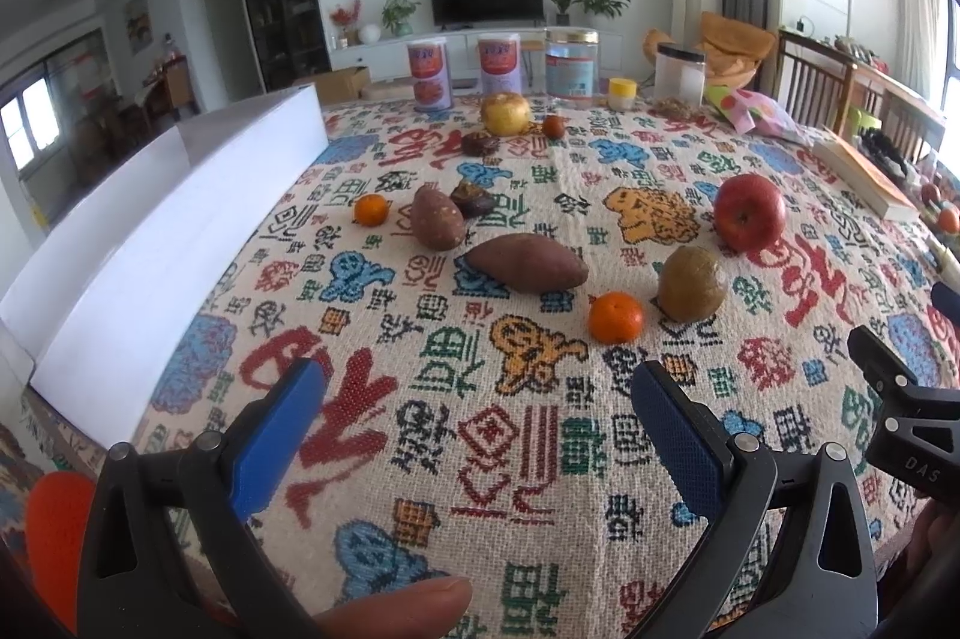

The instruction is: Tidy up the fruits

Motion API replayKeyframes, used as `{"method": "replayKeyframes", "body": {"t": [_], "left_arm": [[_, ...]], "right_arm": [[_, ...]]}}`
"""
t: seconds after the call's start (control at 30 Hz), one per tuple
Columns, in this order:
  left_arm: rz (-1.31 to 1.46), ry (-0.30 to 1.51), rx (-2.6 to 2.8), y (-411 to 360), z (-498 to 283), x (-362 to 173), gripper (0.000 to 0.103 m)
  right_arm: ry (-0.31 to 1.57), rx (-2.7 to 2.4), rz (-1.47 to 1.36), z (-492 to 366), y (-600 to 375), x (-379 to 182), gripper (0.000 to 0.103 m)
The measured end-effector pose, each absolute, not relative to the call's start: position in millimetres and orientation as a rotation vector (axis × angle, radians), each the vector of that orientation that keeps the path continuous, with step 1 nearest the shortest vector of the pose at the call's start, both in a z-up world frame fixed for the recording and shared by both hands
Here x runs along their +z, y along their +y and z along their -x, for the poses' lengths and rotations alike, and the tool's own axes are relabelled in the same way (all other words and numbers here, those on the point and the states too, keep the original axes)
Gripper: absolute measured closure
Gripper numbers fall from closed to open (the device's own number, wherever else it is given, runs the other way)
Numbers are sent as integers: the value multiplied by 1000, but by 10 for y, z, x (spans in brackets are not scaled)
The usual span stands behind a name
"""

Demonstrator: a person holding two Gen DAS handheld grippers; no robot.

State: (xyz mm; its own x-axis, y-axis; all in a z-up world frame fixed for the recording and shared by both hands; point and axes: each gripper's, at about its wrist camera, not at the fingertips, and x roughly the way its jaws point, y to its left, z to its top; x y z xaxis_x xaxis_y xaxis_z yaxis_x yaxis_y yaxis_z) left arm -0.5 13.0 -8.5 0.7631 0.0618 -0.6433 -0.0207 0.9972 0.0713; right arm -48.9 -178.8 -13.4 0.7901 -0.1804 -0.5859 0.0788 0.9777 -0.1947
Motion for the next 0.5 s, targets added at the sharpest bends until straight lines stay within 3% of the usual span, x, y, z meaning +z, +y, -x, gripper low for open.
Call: {"method": "replayKeyframes", "body": {"t": [0.5], "left_arm": [[-60, 703, 48, 134, 10, -112, 1]], "right_arm": [[648, -141, 162, 489, -1792, -141, 0]]}}
